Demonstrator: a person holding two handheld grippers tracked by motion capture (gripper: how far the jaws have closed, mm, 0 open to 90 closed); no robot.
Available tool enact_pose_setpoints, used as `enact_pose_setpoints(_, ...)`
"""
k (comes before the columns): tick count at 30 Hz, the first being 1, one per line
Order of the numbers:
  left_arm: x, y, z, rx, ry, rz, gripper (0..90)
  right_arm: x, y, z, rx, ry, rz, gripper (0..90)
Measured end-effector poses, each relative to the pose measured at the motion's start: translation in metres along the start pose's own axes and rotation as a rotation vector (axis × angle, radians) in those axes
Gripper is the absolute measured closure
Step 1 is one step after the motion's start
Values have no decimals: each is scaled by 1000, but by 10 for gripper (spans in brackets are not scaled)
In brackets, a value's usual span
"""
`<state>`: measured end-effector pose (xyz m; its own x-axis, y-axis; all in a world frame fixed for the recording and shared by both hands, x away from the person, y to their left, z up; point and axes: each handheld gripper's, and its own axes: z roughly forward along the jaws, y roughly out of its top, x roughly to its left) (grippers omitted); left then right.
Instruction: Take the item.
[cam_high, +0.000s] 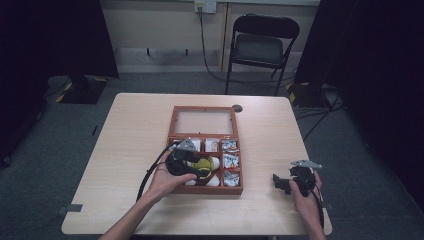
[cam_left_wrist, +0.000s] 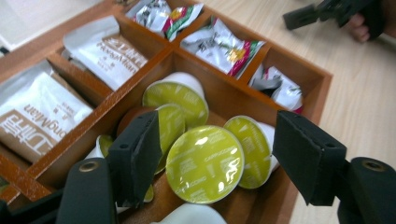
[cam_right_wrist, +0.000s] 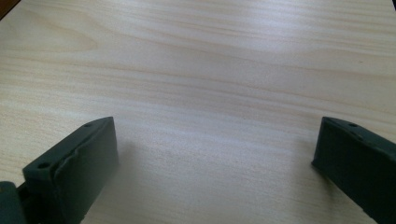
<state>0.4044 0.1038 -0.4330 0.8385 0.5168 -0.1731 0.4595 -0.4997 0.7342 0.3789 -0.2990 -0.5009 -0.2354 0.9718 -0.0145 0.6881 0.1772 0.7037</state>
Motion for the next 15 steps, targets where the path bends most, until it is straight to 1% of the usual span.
enact_pose_setpoints(1, 0, -2, 1, -2, -4, -2, 326, 0, 0, 0, 0, 0, 0, 0)
enact_pose_setpoints(2, 2, -3, 2, 9, -12, -3, 331, 0, 0, 0, 0, -1, 0, 0)
enact_pose_setpoints(3, 3, -4, 3, 18, -7, -5, 343, 0, 0, 0, 0, -1, 0, 0)
enact_pose_setpoints(5, 5, -6, 4, 19, -13, -21, 358, 0, 0, 0, 0, -2, 0, 0)
enact_pose_setpoints(6, 6, -7, 8, 37, -17, -24, 366, 0, 0, 0, 1, -1, 0, 0)
enact_pose_setpoints(7, 6, -7, 8, 37, -17, -24, 366, 0, 0, 0, 0, -2, 0, 0)
enact_pose_setpoints(8, 6, -8, 12, 58, -17, -27, 366, 0, 0, 0, 1, -1, 0, 0)
enact_pose_setpoints(9, 6, -8, 12, 58, -17, -27, 365, 0, 0, 0, 1, -1, 0, 0)
enact_pose_setpoints(10, 5, -8, 14, 70, -16, -26, 365, 0, 0, 0, 0, -2, 0, 0)
enact_pose_setpoints(12, 5, -9, 18, 88, -28, -17, 357, 0, 0, 0, -1, -2, 0, 0)
enact_pose_setpoints(13, 5, -10, 19, 88, -17, -19, 357, 0, 0, 0, -1, -2, 0, 0)
enact_pose_setpoints(14, 6, -10, 21, 88, -14, -28, 356, 0, 0, 0, 0, -1, 0, 0)
enact_pose_setpoints(15, 6, -10, 21, 88, -14, -28, 356, 0, 0, 0, 0, -1, 0, 0)
